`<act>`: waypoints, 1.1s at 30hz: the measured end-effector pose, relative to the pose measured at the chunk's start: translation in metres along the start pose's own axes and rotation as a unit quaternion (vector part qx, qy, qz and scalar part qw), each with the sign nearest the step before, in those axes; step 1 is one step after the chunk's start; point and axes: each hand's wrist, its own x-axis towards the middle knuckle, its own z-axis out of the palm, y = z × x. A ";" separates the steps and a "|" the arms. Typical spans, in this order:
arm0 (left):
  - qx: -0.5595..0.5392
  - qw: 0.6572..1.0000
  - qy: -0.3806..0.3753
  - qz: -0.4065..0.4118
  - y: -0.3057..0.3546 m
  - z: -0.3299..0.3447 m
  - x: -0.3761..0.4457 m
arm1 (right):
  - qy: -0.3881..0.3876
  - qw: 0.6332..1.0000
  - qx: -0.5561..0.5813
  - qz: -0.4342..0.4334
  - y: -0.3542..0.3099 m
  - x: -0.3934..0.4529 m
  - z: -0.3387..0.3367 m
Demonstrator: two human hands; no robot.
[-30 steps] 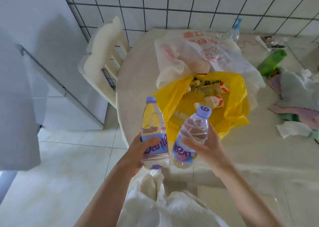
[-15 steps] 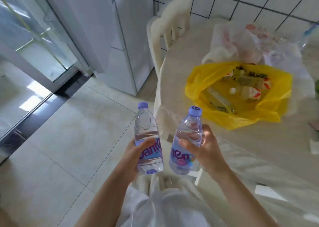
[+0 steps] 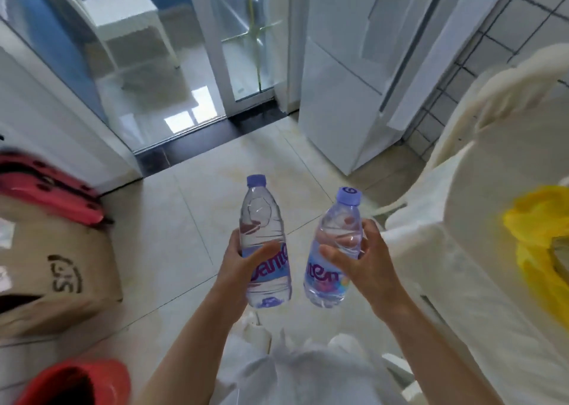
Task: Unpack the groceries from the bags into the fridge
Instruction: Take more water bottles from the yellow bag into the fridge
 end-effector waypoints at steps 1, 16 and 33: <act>-0.012 1.000 0.016 0.006 0.007 -0.022 0.003 | -0.015 1.000 -0.007 0.001 -0.005 0.008 0.022; -0.039 0.996 0.080 0.001 0.098 -0.167 0.093 | -0.067 0.997 -0.012 0.036 -0.063 0.108 0.198; 0.020 1.000 -0.023 0.000 0.275 -0.062 0.345 | 0.007 1.000 0.001 -0.007 -0.179 0.379 0.155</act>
